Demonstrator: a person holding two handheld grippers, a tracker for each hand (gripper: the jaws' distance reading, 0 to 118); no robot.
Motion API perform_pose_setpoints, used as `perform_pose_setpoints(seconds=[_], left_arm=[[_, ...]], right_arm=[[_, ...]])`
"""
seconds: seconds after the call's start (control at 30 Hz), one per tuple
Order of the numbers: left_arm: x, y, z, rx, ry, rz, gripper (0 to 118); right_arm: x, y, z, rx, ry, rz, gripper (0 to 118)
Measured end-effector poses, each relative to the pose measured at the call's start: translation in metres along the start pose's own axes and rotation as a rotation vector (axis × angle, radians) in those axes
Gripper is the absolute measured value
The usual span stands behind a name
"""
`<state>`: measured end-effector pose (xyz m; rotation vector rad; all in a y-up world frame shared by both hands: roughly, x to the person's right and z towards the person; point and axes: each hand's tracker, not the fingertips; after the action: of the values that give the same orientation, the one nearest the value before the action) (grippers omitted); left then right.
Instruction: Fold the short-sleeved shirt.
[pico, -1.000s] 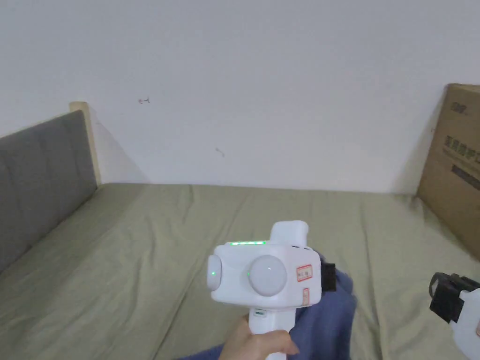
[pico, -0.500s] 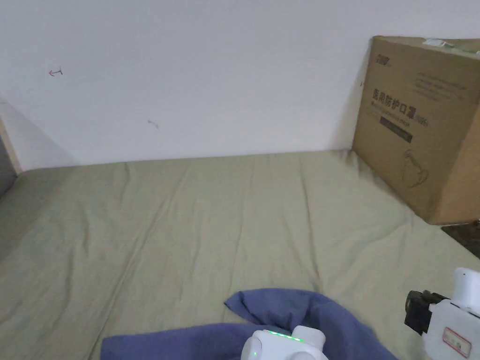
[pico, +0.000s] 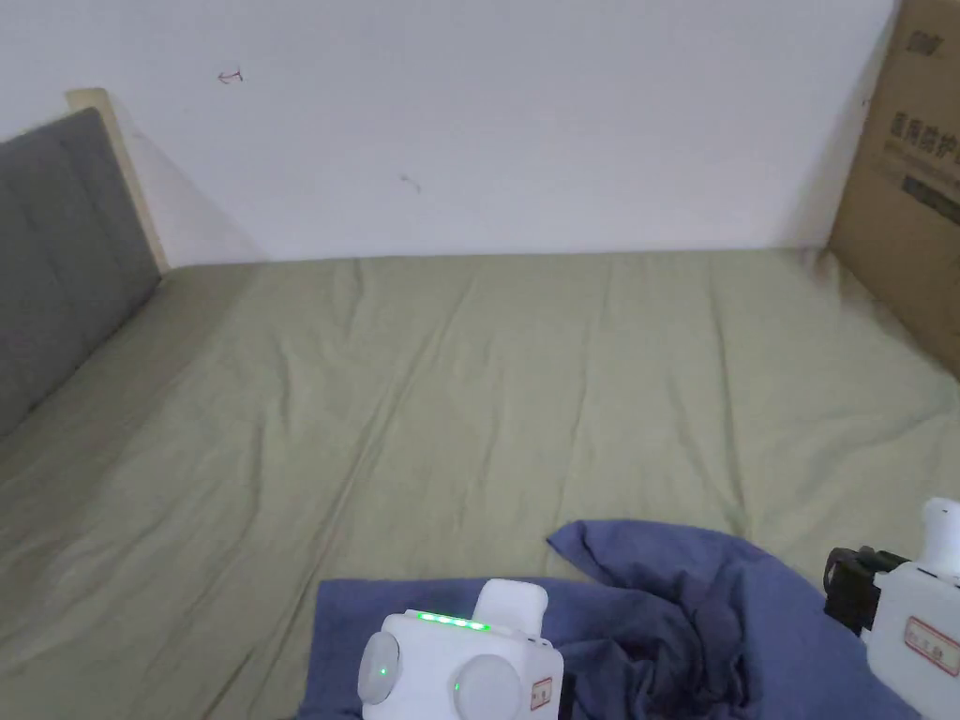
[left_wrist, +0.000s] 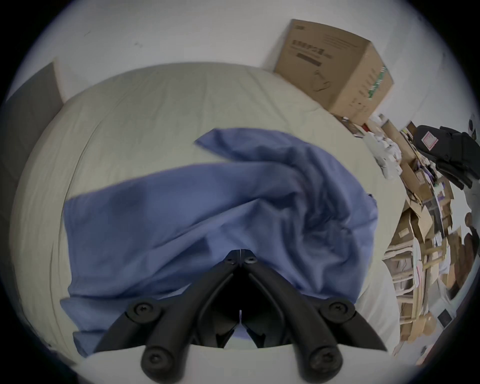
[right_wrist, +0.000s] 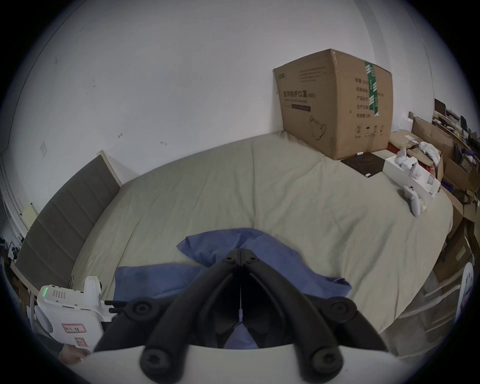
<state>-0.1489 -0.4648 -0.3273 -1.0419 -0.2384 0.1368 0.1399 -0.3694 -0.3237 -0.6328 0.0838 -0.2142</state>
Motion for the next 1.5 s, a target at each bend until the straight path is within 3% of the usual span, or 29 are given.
perform_pose_setpoints(seconds=[0.1, 0.13, 0.23, 0.27, 0.3, 0.37, 0.43, 0.53, 0.57, 0.67, 0.77, 0.8, 0.83, 0.93, 1.0, 1.03, 1.13, 1.17, 1.37, 1.43, 1.5], left_arm=[[-0.036, 0.007, 0.012, 0.063, 0.04, 0.102, 0], [-0.053, 0.015, 0.016, 0.086, 0.041, 0.151, 6], [-0.104, 0.042, 0.024, 0.121, 0.096, 0.271, 89], [-0.122, 0.053, 0.022, 0.121, 0.14, 0.29, 109], [-0.135, 0.061, 0.017, 0.114, 0.17, 0.292, 111], [-0.165, 0.078, 0.002, 0.088, 0.25, 0.323, 105], [-0.188, 0.085, -0.017, 0.025, 0.227, 0.385, 104], [-0.205, 0.083, -0.049, -0.055, 0.22, 0.416, 92], [-0.204, 0.079, -0.06, -0.095, 0.232, 0.409, 84], [-0.18, 0.072, -0.058, -0.038, 0.329, 0.26, 75], [-0.176, 0.072, -0.055, -0.024, 0.327, 0.261, 44], [-0.178, 0.073, -0.048, -0.023, 0.332, 0.258, 28], [-0.176, 0.074, -0.043, -0.023, 0.35, 0.248, 4], [-0.179, 0.076, -0.023, 0.013, 0.313, 0.25, 3], [-0.177, 0.076, -0.009, 0.039, 0.31, 0.248, 3], [-0.177, 0.077, -0.003, 0.056, 0.289, 0.255, 3], [-0.179, 0.078, 0.02, 0.089, 0.274, 0.267, 3], [-0.18, 0.077, 0.024, 0.1, 0.277, 0.265, 3], [-0.187, 0.073, 0.035, 0.101, 0.277, 0.294, 3], [-0.186, 0.07, 0.031, 0.09, 0.283, 0.296, 3], [-0.183, 0.071, 0.031, 0.077, 0.291, 0.283, 3]], right_arm=[[-0.01, -0.003, -0.008, -0.024, 0.027, 0.021, 0], [-0.014, -0.004, -0.012, -0.032, 0.033, 0.04, 0], [-0.02, -0.006, -0.021, -0.051, 0.035, 0.07, 0], [-0.02, -0.007, -0.024, -0.058, 0.041, 0.07, 0], [-0.018, -0.008, -0.027, -0.065, 0.047, 0.068, 0], [-0.017, -0.012, -0.036, -0.084, 0.045, 0.067, 0], [-0.014, -0.016, -0.043, -0.104, 0.029, 0.067, 0], [-0.008, -0.021, -0.053, -0.135, 0.024, 0.063, 0], [-0.006, -0.022, -0.054, -0.144, 0.018, 0.062, 0], [0.001, -0.025, -0.06, -0.164, 0.009, 0.05, 0], [0.008, -0.025, -0.065, -0.181, 0.008, 0.023, 0], [0.011, -0.025, -0.066, -0.184, 0.012, 0.019, 0], [0.014, -0.023, -0.068, -0.185, 0.016, 0.017, 0], [0.025, -0.009, -0.081, -0.215, 0.061, 0.005, 0], [0.033, 0.004, -0.097, -0.269, 0.14, -0.031, 4], [0.037, 0.011, -0.108, -0.297, 0.178, -0.035, 16], [0.042, 0.037, -0.15, -0.332, 0.133, 0.062, 78], [0.042, 0.044, -0.169, -0.348, 0.108, 0.115, 87], [0.041, 0.056, -0.277, -0.616, 0.046, 0.252, 87], [0.045, 0.042, -0.301, -0.697, 0.015, 0.263, 87], [0.045, 0.039, -0.298, -0.65, 0.009, 0.204, 85]])
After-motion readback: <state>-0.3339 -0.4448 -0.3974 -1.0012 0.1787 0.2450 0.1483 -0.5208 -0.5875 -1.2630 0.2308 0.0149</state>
